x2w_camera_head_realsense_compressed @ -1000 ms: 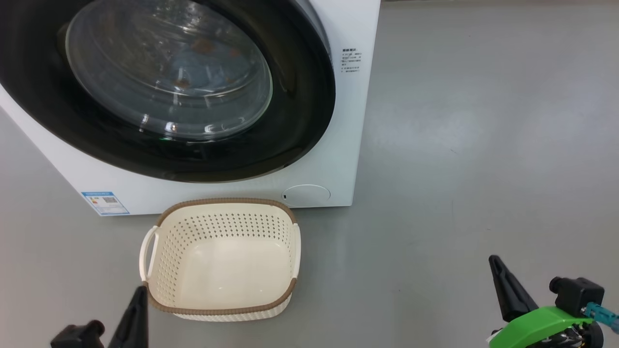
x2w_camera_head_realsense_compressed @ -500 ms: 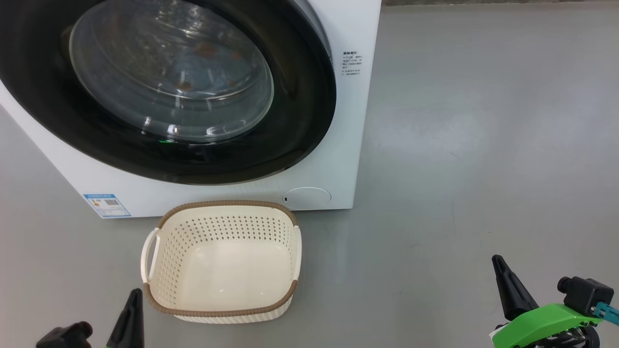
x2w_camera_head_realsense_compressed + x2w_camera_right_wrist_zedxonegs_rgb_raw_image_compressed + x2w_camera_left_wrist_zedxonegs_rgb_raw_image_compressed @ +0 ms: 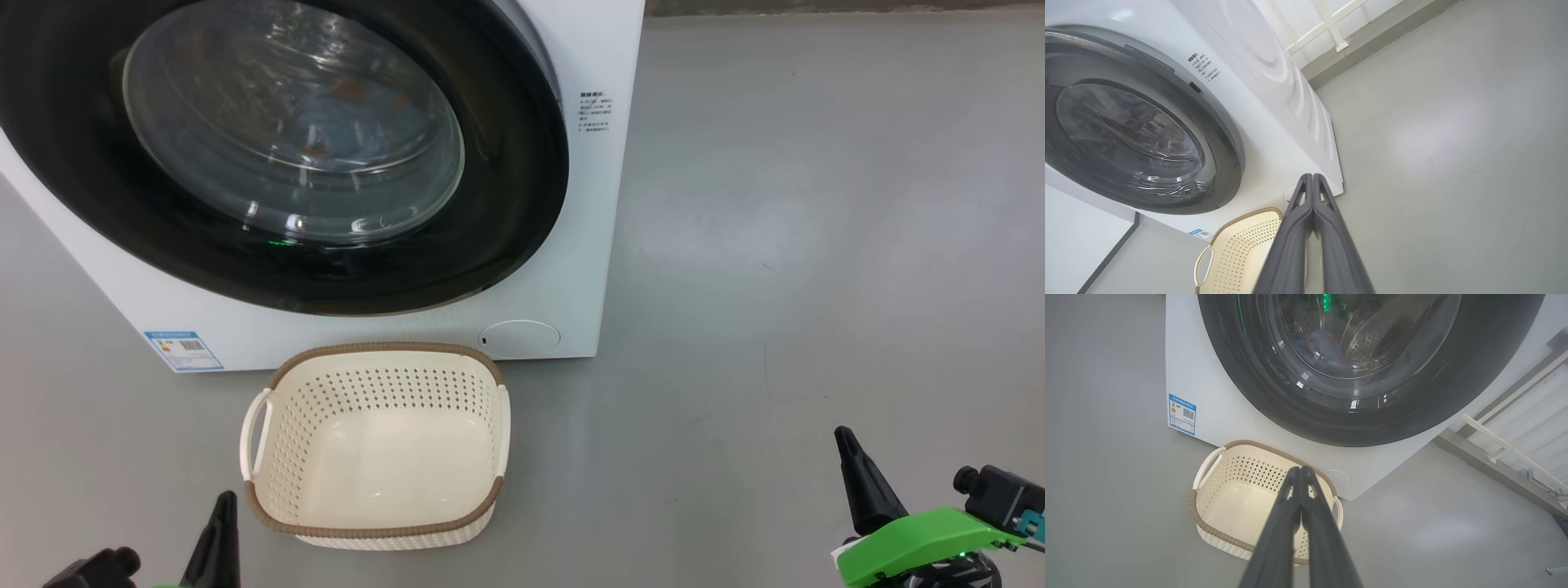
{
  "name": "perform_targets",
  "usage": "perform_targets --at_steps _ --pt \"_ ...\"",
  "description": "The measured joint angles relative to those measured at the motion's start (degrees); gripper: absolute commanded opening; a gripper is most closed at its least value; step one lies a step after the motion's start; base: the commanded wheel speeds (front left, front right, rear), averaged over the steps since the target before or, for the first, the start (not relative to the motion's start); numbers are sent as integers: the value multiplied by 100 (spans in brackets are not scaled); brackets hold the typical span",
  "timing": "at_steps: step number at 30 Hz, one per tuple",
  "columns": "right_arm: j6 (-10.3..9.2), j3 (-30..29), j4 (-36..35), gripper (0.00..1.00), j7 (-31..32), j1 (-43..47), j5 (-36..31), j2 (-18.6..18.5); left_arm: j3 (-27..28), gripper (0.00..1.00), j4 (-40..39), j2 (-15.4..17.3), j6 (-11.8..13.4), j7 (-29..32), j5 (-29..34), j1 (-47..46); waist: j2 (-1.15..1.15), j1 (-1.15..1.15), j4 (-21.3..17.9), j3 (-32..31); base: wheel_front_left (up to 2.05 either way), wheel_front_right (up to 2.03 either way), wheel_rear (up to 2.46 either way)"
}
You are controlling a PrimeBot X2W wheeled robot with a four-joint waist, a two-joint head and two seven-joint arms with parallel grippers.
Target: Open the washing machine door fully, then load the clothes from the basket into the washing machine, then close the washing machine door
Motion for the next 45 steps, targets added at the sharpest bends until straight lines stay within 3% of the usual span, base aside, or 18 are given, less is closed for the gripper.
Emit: perform_targets --at_steps 45 --pt "-1 -417 -354 0 770 8 2275 300 331 0 -30 -226 5 736 -2522 -142 0 0 38 -162 0 0 0"
